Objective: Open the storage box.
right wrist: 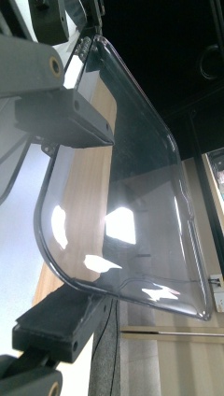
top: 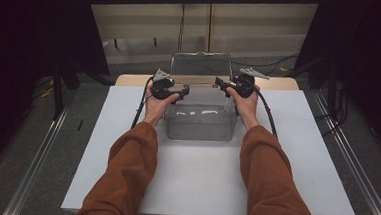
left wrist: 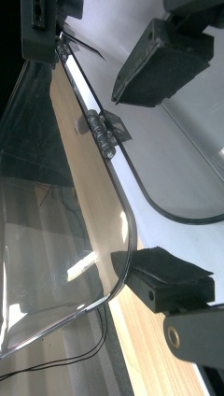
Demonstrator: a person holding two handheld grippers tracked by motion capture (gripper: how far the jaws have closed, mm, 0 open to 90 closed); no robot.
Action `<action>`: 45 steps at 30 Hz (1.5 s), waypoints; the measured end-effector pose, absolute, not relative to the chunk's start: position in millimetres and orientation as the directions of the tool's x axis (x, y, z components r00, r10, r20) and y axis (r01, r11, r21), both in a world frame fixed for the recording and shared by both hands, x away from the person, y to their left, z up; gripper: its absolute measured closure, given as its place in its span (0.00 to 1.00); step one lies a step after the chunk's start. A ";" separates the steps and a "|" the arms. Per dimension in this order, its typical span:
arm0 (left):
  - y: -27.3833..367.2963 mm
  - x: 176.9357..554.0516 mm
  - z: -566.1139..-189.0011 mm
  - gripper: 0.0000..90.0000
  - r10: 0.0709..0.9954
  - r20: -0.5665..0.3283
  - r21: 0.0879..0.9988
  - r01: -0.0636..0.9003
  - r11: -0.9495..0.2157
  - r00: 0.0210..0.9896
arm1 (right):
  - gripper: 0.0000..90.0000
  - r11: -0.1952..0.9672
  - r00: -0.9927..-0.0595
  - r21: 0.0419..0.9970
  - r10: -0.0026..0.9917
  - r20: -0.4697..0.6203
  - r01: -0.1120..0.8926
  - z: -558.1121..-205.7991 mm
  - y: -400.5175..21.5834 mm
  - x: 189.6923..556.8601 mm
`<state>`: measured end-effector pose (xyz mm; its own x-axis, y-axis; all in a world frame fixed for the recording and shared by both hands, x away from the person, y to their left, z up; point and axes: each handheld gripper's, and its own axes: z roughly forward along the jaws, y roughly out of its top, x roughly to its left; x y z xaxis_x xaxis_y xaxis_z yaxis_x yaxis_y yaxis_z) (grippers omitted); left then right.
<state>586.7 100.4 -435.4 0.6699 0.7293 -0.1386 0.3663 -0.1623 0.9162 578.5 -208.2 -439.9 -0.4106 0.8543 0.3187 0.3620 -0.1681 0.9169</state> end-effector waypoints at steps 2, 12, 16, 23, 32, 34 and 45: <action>100.6 586.8 -435.5 0.22 0.728 -0.136 0.916 0.366 -0.166 0.672 | 0.25 -0.173 -0.408 0.915 0.854 0.324 0.363 -440.2 -208.5 578.4; 103.2 588.0 -437.0 0.22 0.719 -0.202 0.896 0.423 -0.139 0.665 | 0.18 -0.162 -0.382 0.923 0.875 0.299 0.350 -440.1 -207.6 577.9; 103.0 587.8 -436.3 0.22 0.722 -0.182 0.896 0.415 -0.158 0.668 | 0.18 -0.153 -0.382 0.926 0.879 0.286 0.344 -439.8 -207.4 577.6; 103.1 587.0 -435.8 0.22 0.722 -0.201 0.881 0.444 -0.161 0.662 | 0.18 -0.139 -0.384 0.932 0.883 0.269 0.334 -439.2 -206.9 577.4; 105.9 584.8 -435.3 0.22 0.712 -0.225 0.856 0.484 -0.181 0.665 | 0.17 -0.104 -0.384 0.941 0.894 0.231 0.322 -436.7 -206.4 575.8; 106.2 584.3 -435.3 0.21 0.710 -0.231 0.853 0.489 -0.181 0.665 | 0.17 -0.099 -0.384 0.942 0.896 0.225 0.321 -436.0 -206.2 575.3; 106.5 577.9 -434.6 0.15 0.731 -0.202 0.862 0.472 -0.183 0.652 | 0.14 -0.047 -0.399 0.947 0.899 0.179 0.318 -427.7 -206.2 568.6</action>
<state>577.9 106.5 -434.6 0.6519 0.7309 -0.2022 0.4724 -0.1828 0.8622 568.6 -206.2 -427.7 -0.3991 0.8993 0.1789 0.3180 -0.0472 0.9469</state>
